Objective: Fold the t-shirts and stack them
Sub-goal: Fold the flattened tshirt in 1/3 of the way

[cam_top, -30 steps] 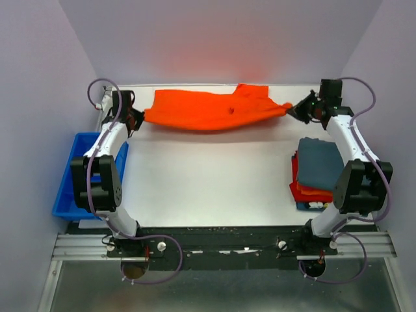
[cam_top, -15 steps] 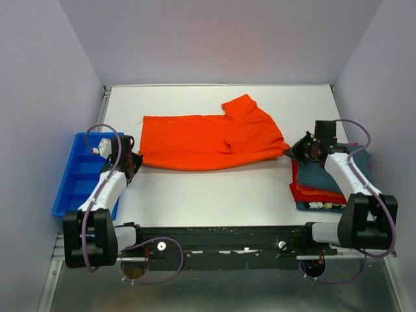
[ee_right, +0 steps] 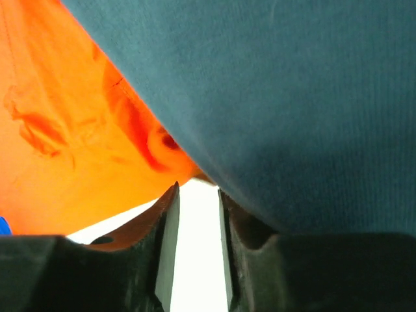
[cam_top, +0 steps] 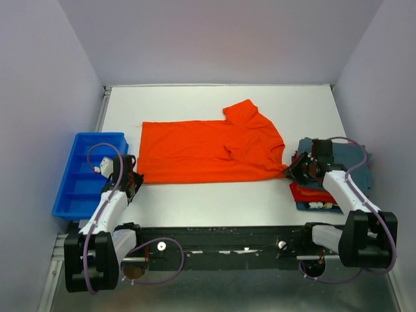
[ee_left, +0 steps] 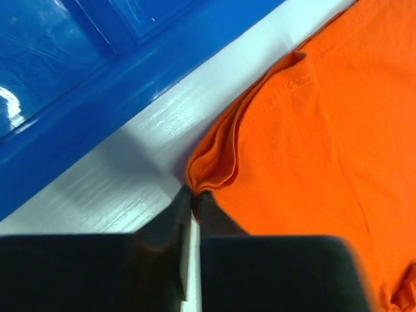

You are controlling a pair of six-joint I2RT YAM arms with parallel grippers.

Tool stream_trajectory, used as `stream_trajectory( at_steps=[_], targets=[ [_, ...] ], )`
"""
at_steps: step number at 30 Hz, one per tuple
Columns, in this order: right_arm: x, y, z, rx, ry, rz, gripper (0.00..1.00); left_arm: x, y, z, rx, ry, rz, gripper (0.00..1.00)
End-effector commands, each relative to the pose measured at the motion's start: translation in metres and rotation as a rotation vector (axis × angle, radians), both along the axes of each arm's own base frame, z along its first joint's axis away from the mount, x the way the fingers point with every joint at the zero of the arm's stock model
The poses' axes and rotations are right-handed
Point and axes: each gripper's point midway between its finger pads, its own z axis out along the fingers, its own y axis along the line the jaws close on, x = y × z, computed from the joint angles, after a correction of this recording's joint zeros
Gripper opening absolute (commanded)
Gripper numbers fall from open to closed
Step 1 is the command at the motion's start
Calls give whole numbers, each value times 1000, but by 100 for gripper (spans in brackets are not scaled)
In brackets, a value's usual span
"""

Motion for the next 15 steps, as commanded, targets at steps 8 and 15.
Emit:
stream_trajectory(
  at_steps=[8, 15],
  targets=[
    [26, -4, 53, -138, -185, 75, 43, 6, 21, 76, 148, -133, -2, 84],
    [83, 34, 104, -181, -315, 189, 40, 50, -1, 125, 156, -360, -182, 84]
  ],
)
